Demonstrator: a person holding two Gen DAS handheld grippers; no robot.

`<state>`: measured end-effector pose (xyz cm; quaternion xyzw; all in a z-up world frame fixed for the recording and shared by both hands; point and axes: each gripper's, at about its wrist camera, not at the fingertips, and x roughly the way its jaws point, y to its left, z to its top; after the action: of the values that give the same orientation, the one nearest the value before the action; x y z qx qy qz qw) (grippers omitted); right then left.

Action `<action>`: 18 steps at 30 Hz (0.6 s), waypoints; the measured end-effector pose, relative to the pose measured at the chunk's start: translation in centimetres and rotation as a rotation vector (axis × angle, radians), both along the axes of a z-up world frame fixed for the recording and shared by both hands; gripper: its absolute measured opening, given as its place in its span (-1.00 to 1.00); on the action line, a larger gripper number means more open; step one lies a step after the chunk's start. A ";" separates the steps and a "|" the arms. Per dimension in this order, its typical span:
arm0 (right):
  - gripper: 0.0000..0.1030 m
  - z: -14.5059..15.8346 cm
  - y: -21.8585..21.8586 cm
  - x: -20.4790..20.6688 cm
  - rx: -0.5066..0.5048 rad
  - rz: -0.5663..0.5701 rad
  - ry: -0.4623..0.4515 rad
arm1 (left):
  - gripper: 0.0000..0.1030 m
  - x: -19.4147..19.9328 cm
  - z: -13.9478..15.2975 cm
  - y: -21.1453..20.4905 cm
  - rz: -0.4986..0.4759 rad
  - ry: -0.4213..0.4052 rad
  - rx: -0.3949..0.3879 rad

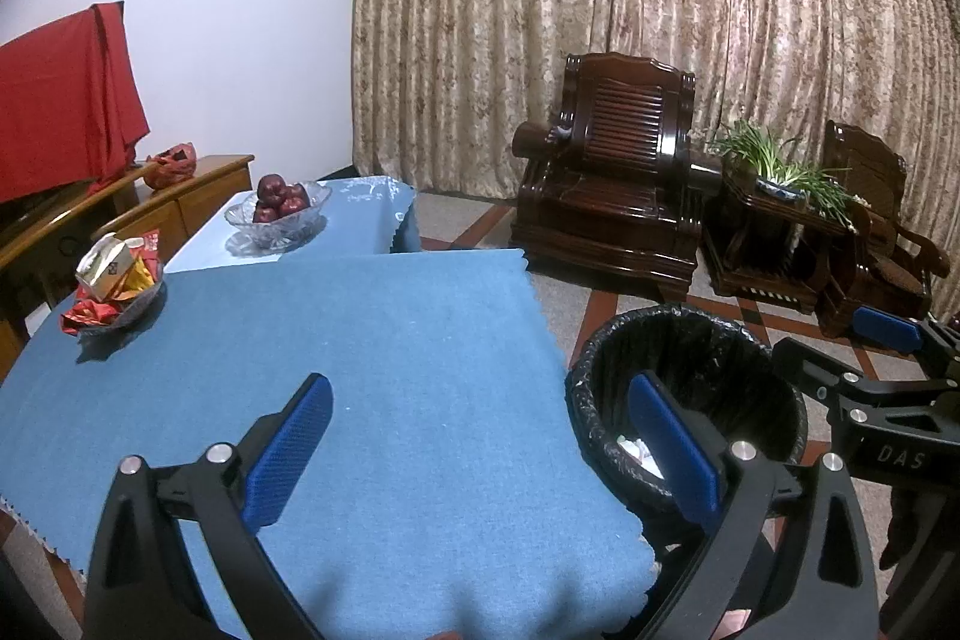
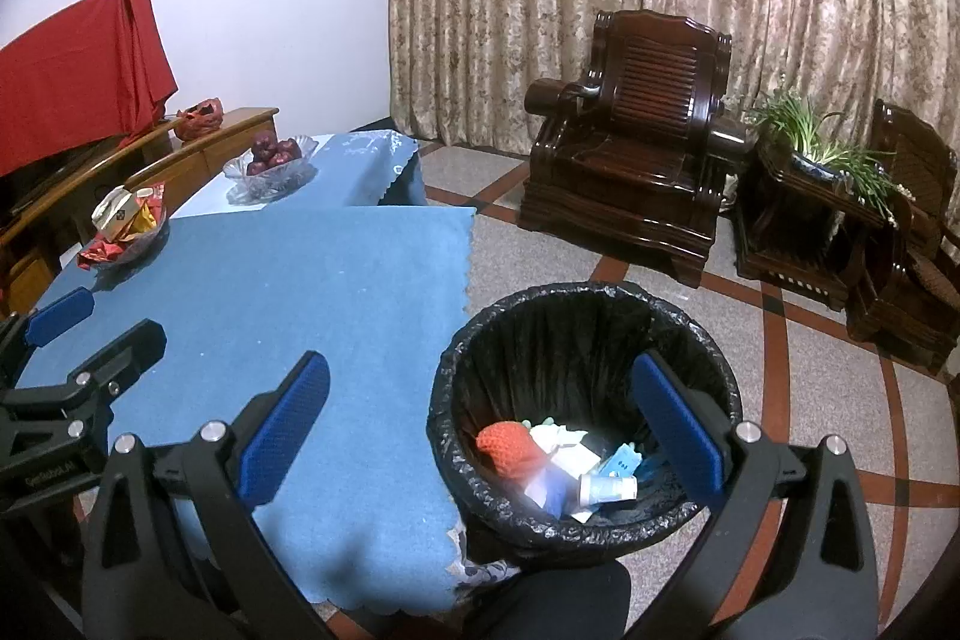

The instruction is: Collect trash

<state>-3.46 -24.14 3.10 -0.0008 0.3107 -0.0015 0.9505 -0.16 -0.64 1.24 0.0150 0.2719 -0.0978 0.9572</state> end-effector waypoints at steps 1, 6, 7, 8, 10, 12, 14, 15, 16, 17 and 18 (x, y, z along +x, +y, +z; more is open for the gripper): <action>0.90 0.0 0.0 0.0 0.001 0.000 0.001 | 0.88 0.1 -0.1 0.0 0.000 0.001 0.000; 0.90 -0.1 -0.1 0.0 0.000 -0.001 0.001 | 0.88 0.2 -0.3 0.2 -0.002 0.002 0.002; 0.90 -0.1 -0.1 0.0 0.001 -0.001 0.001 | 0.88 0.2 -0.4 0.2 -0.002 0.002 0.003; 0.90 -0.1 -0.1 0.0 0.001 -0.001 0.002 | 0.88 0.2 -0.4 0.2 -0.002 0.003 0.002; 0.90 -0.1 -0.1 0.0 0.001 -0.001 0.002 | 0.88 0.2 -0.3 0.2 -0.001 0.003 0.002; 0.90 -0.1 -0.1 0.0 0.001 -0.001 0.002 | 0.88 0.2 -0.3 0.1 -0.002 0.003 0.002; 0.90 -0.1 -0.1 0.0 0.000 -0.001 0.001 | 0.88 0.2 -0.4 0.2 -0.003 0.004 0.003; 0.90 -0.1 -0.1 0.0 0.000 -0.001 0.002 | 0.88 0.2 -0.5 0.3 -0.003 0.005 0.004; 0.90 -0.1 -0.1 0.0 0.001 -0.001 0.003 | 0.88 0.3 -0.6 0.2 -0.003 0.005 0.004; 0.90 -0.1 -0.1 0.0 0.001 -0.001 0.002 | 0.88 0.3 -0.6 0.3 -0.004 0.007 0.003; 0.90 -0.1 -0.1 0.0 0.001 -0.001 0.003 | 0.88 0.3 -0.6 0.2 -0.004 0.008 0.003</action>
<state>-3.47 -24.28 3.04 -0.0004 0.3119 -0.0019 0.9501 0.16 -0.45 0.60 0.0167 0.2759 -0.0996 0.9559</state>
